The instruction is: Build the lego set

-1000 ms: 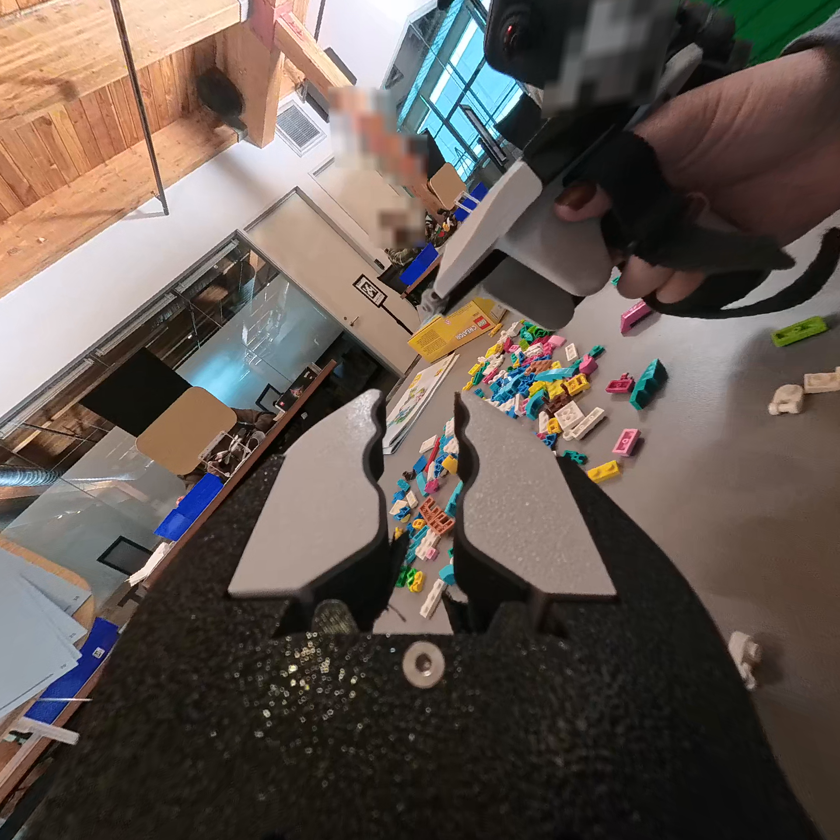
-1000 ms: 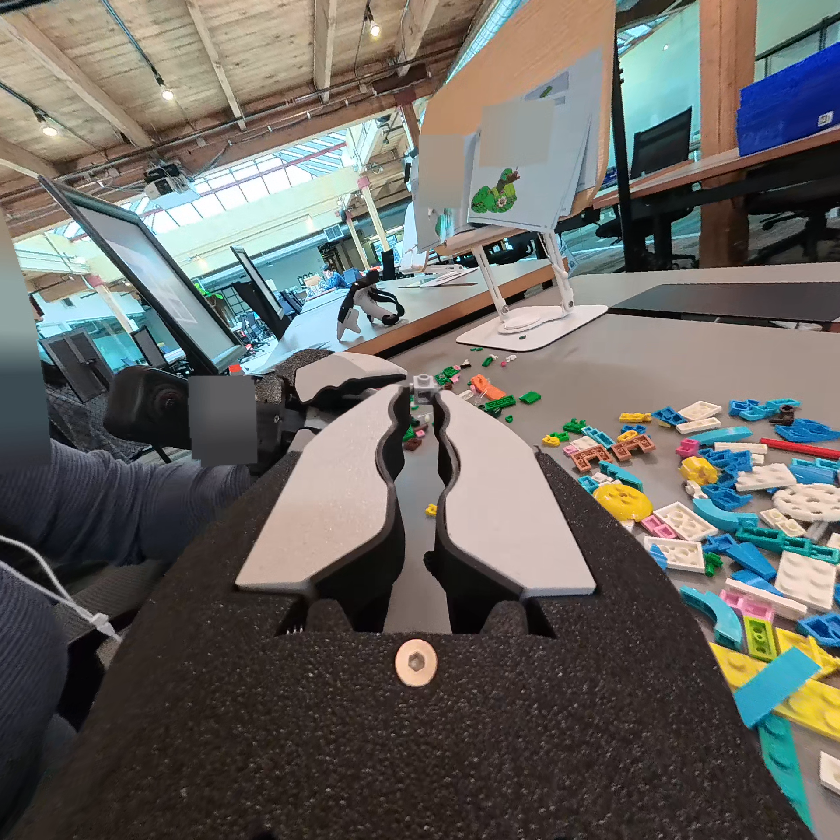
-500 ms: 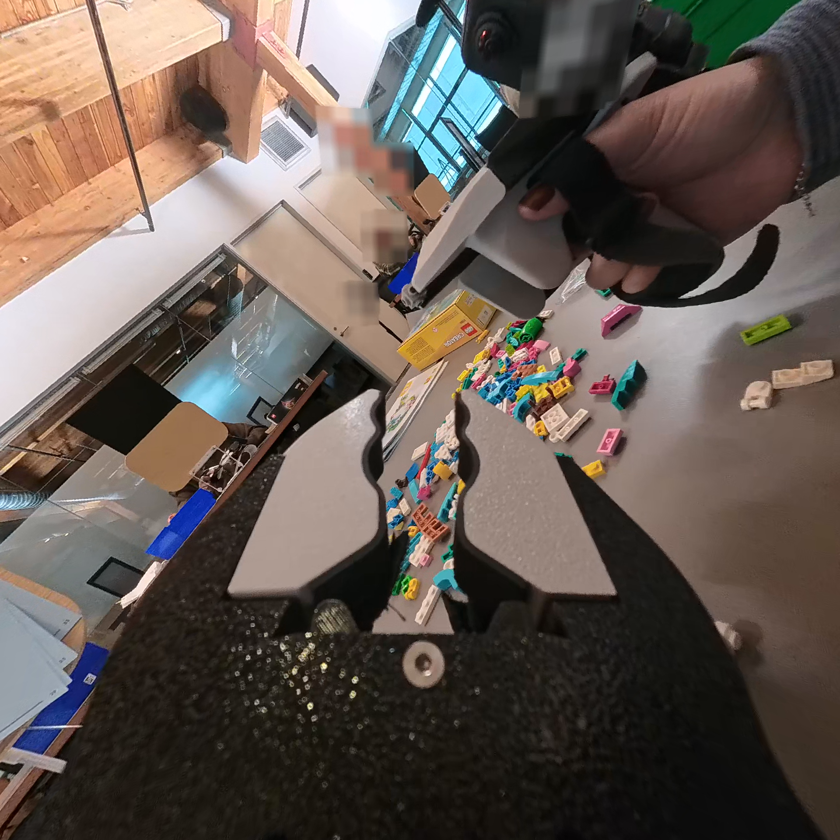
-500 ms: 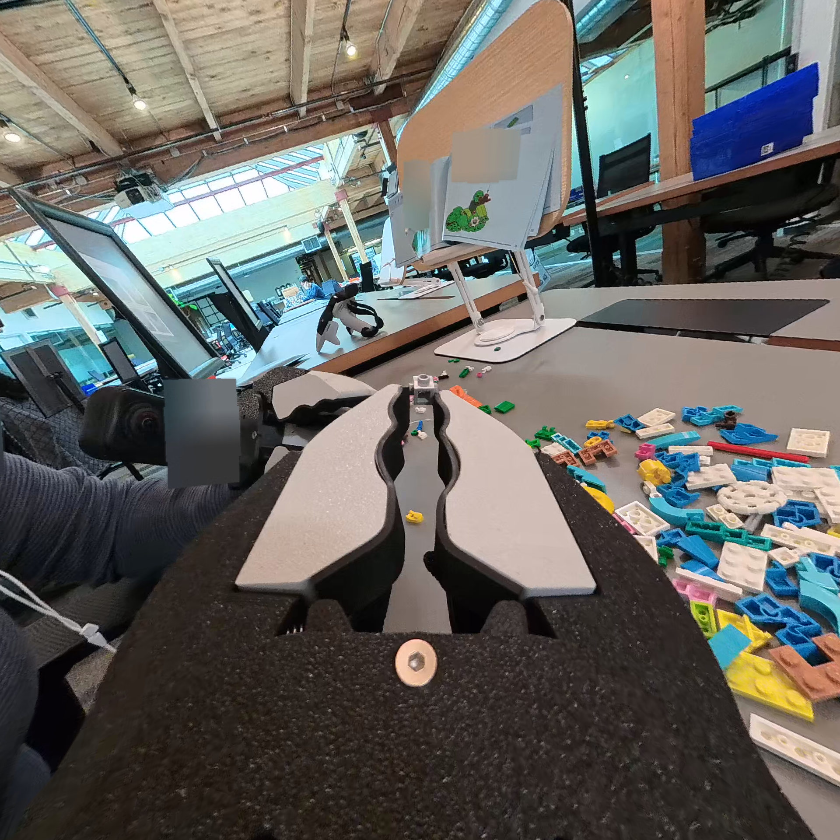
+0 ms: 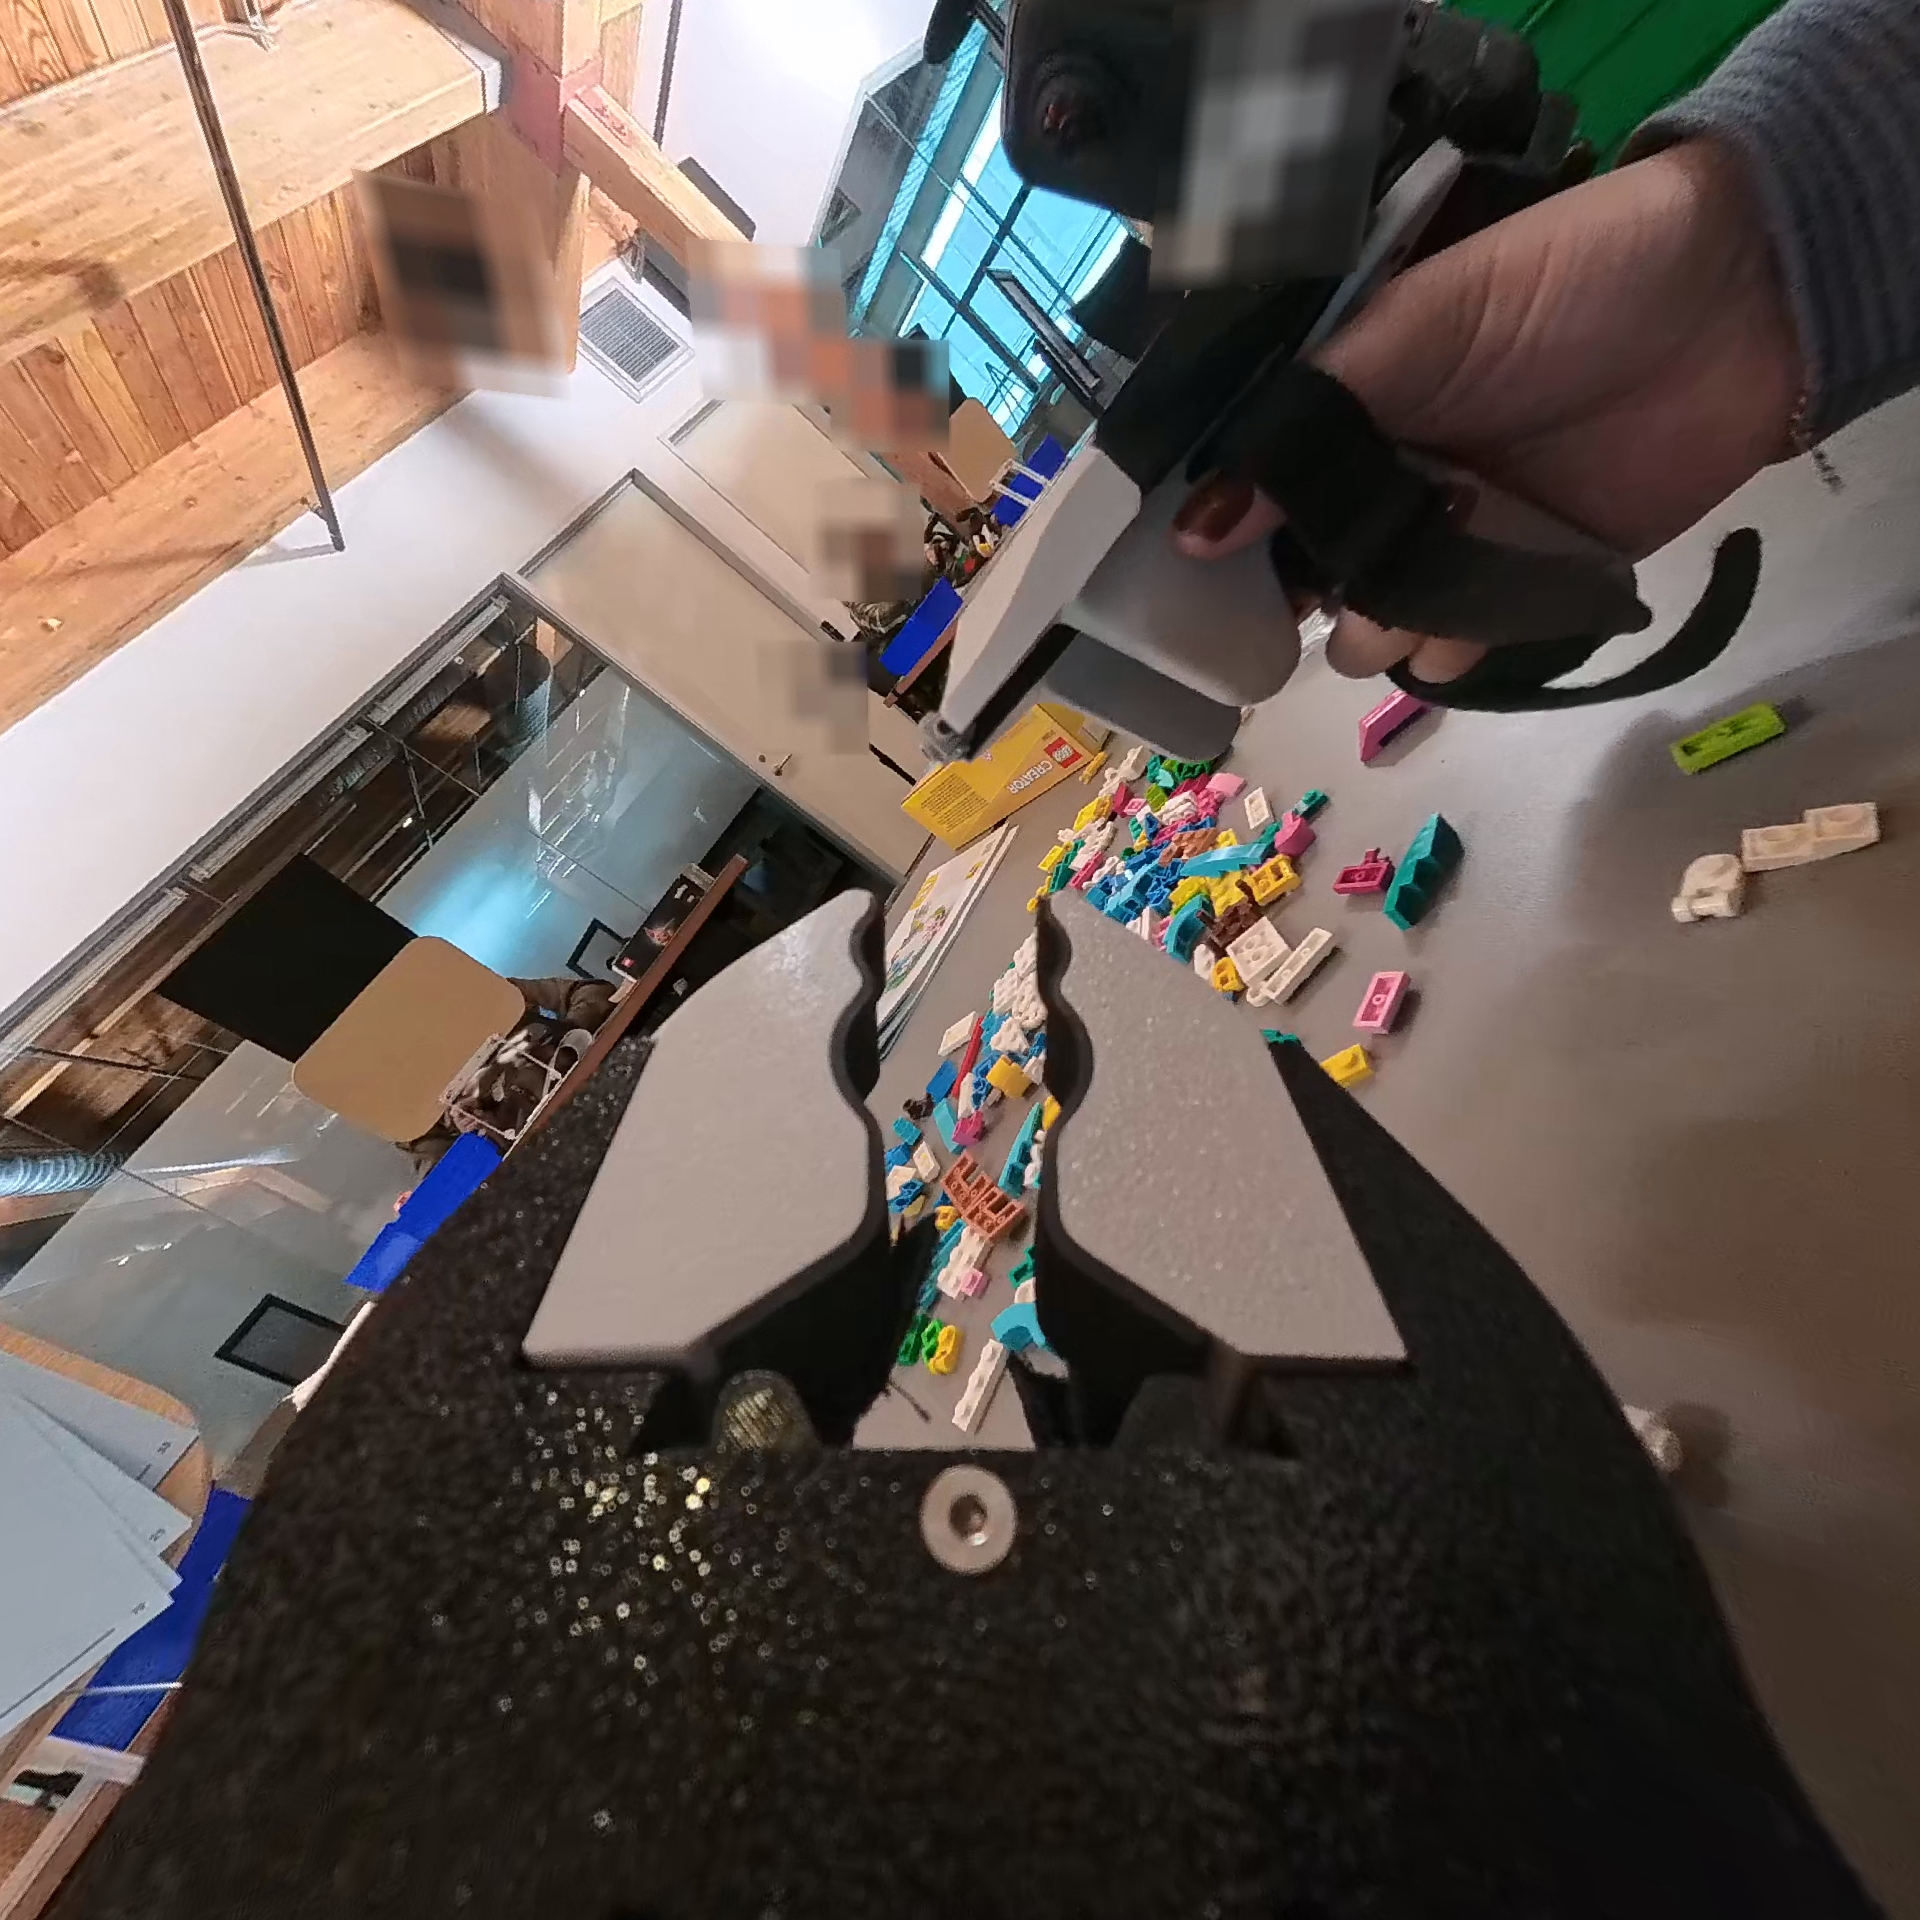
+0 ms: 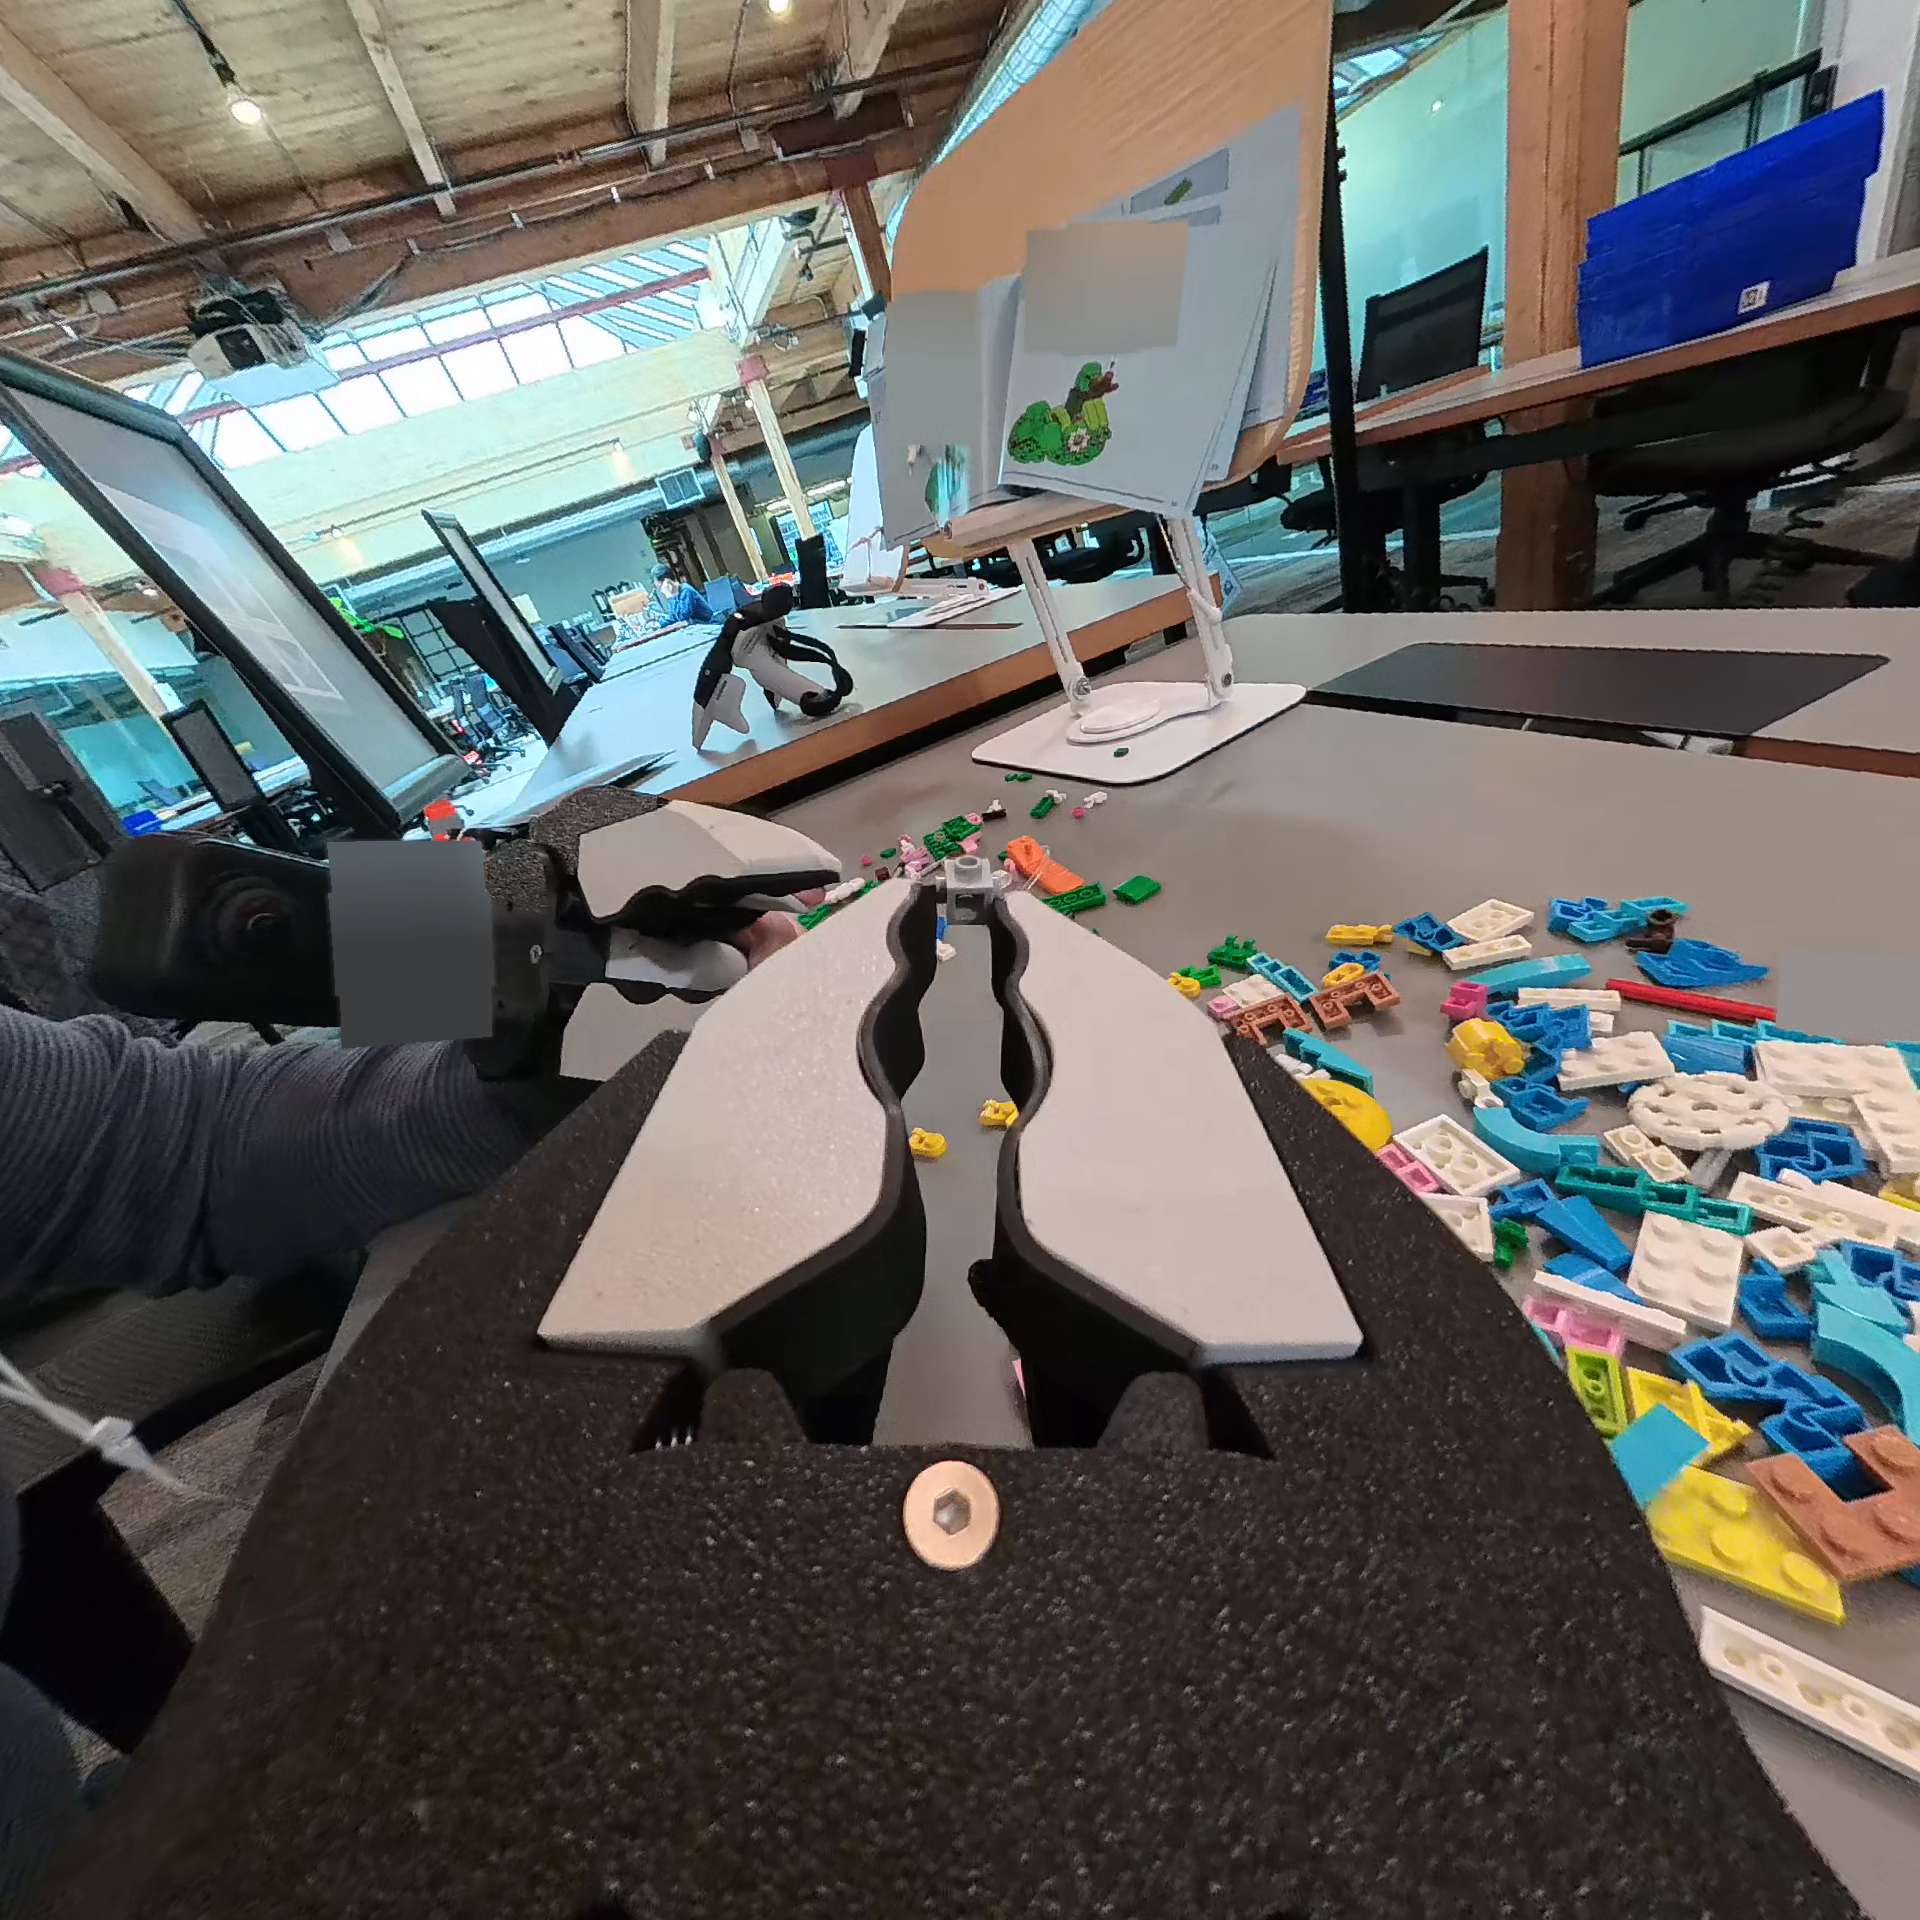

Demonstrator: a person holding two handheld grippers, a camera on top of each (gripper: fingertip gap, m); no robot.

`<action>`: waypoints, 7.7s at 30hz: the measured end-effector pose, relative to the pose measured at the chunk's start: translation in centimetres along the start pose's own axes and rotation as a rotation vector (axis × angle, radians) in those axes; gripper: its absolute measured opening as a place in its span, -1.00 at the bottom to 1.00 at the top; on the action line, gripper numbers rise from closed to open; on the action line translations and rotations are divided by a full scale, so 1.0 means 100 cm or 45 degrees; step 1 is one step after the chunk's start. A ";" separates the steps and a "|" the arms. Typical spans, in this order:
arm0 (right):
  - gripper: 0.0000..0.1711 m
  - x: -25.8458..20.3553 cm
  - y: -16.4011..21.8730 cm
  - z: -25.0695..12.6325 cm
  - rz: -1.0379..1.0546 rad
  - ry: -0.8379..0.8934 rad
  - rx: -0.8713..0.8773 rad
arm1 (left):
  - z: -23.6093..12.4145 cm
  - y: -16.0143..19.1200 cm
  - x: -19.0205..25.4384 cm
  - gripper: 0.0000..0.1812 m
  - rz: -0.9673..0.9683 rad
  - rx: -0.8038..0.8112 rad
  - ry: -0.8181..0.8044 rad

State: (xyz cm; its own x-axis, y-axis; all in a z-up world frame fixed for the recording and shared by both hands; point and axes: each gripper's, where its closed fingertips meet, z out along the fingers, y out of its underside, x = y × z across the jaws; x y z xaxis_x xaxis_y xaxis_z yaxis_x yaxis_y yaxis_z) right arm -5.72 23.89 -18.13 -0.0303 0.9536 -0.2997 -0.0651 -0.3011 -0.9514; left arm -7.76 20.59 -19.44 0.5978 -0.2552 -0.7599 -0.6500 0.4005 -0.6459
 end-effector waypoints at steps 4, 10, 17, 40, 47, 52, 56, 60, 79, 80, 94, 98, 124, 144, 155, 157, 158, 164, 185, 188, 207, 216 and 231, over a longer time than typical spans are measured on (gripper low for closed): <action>-0.89 0.000 0.001 0.001 0.003 -0.001 -0.007 | 0.000 0.000 0.002 -0.70 -0.019 -0.001 0.022; -0.89 0.000 0.002 0.001 0.010 -0.001 -0.009 | 0.000 0.001 0.001 -0.69 -0.064 -0.008 0.035; -0.89 0.000 0.003 0.001 0.015 0.000 -0.013 | 0.000 0.001 0.002 -0.70 -0.046 -0.012 0.039; -0.89 -0.001 0.006 0.003 0.030 -0.003 -0.028 | 0.000 0.001 0.002 -0.71 -0.037 -0.015 0.044; -0.89 -0.002 0.005 0.004 -0.021 0.004 -0.019 | 0.000 0.002 -0.001 -0.70 -0.096 -0.022 0.039; -0.89 -0.004 0.005 0.004 -0.351 0.101 -0.044 | 0.001 0.005 -0.012 -0.61 -0.363 0.001 0.038; -0.89 -0.022 0.009 0.008 -0.561 0.023 -0.051 | 0.000 0.003 -0.017 -0.61 -0.686 0.081 0.121; -0.89 -0.028 0.016 0.010 -0.798 0.021 -0.074 | -0.001 0.000 -0.016 -0.61 -1.008 0.152 0.278; -0.89 -0.053 0.031 0.013 -0.965 -0.141 -0.105 | -0.018 -0.017 0.011 -0.78 -1.322 0.142 0.862; -0.89 -0.054 0.030 0.012 -0.907 -0.169 -0.097 | -0.019 -0.018 0.012 -0.79 -1.296 0.142 0.868; -0.90 -0.066 0.041 0.005 -0.637 -0.404 -0.204 | -0.024 -0.027 0.029 -0.91 -1.136 0.196 0.945; -0.90 -0.062 0.044 0.005 -0.651 -0.387 -0.235 | -0.020 -0.022 0.029 -0.72 -1.126 0.166 0.901; -0.85 -0.035 0.071 -0.004 -0.770 -0.273 -0.538 | -0.017 0.011 0.048 -0.89 -0.954 -0.143 0.905; -0.83 -0.026 0.125 -0.065 -0.568 -0.301 -1.166 | -0.019 0.016 0.044 -0.89 -1.040 -0.137 0.932; -0.86 -0.030 0.127 -0.066 -0.584 -0.293 -1.274 | -0.020 0.015 0.059 -0.89 -1.005 -0.178 1.012; -0.85 -0.031 0.126 -0.064 -0.606 -0.288 -1.269 | -0.020 0.015 0.060 -0.89 -1.000 -0.180 1.020; -0.86 -0.031 0.125 -0.064 -0.613 -0.287 -1.264 | -0.020 0.015 0.061 -0.89 -1.001 -0.179 1.023; -0.86 -0.028 0.124 -0.066 -0.603 -0.281 -1.253 | -0.019 0.017 0.059 -0.89 -1.003 -0.184 0.999; -0.89 -0.024 0.130 -0.072 -0.560 -0.328 -1.296 | -0.022 0.007 0.064 -0.89 -0.997 -0.152 1.059; -0.86 -0.027 0.130 -0.070 -0.534 -0.345 -1.277 | -0.022 0.006 0.065 -0.89 -0.995 -0.151 1.065; -0.90 -0.029 0.132 -0.065 -0.610 -0.319 -1.237 | -0.021 0.004 0.072 -0.89 -0.940 -0.148 1.075; -0.92 -0.042 0.078 -0.052 -0.653 -0.329 -0.889 | -0.019 -0.010 0.072 -0.89 -0.969 -0.077 1.068; -1.00 -0.051 0.060 -0.023 -0.743 -0.333 -0.856 | -0.016 -0.014 0.057 -0.89 -1.053 0.004 0.987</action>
State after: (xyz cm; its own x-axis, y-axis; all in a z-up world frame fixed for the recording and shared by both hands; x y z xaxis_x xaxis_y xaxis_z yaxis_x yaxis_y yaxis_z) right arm -3.62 17.28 -22.47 -0.4041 0.8953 0.1873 0.4491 0.3726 -0.8121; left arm -4.20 17.20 -22.94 0.3910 -0.9185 0.0588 -0.1884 -0.1424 -0.9717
